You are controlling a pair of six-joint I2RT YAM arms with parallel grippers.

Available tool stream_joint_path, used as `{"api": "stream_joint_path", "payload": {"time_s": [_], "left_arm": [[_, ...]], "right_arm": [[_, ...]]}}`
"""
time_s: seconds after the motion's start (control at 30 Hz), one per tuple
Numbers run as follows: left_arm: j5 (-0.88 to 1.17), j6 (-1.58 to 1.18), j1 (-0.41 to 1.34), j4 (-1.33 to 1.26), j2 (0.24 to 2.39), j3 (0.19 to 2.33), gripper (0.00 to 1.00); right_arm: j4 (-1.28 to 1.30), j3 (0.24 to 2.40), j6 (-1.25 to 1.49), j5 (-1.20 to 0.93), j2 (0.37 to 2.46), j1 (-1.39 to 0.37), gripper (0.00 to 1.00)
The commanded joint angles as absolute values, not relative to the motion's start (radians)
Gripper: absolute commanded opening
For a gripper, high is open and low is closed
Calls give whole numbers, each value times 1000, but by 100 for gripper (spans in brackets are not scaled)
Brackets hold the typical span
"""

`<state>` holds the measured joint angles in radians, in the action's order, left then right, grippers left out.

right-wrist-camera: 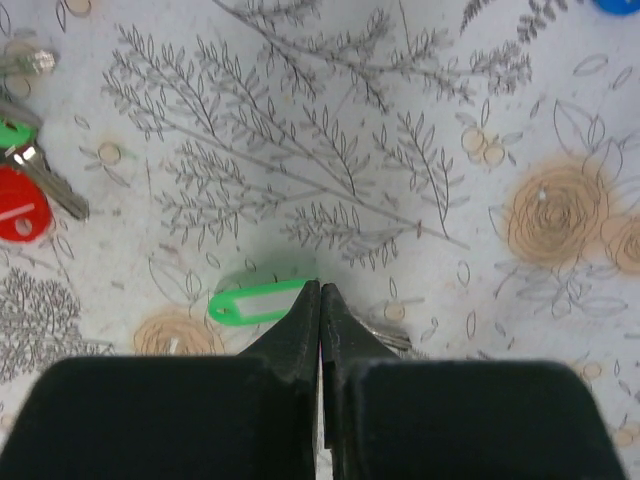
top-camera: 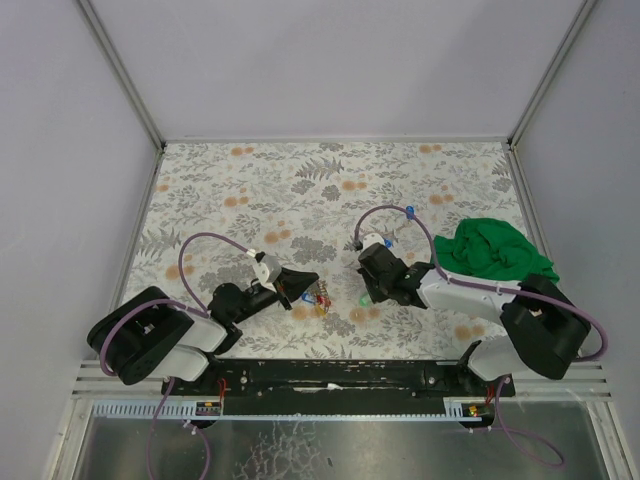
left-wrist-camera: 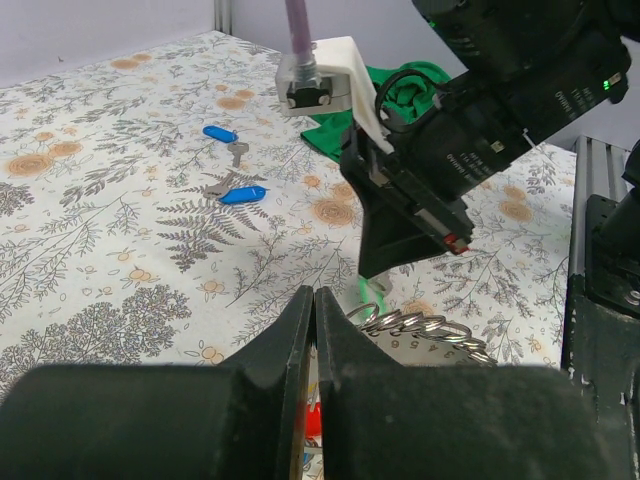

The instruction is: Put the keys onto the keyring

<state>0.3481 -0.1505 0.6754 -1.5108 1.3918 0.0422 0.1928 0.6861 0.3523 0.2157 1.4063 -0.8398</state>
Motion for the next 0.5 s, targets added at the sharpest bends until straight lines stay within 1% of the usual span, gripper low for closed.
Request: {"api": "stream_joint_path", "payload": {"time_s": [0.0,0.27,0.43,0.47], "left_arm": [[348,-121,678,-1600,1398,44,0],[361,-123,678,-1601,1410,51,0],[371,-124,679,-1600,1414,54,0],[374,-124,678,-1601,1415,54,0]], "right_arm": [[4,702,299,288,1442,-844,0],[-142,634,275,281,1460,-844,0],[-150,625,261,254,1465,-843,11],[-152,623,258,248,1455,-844,18]]}}
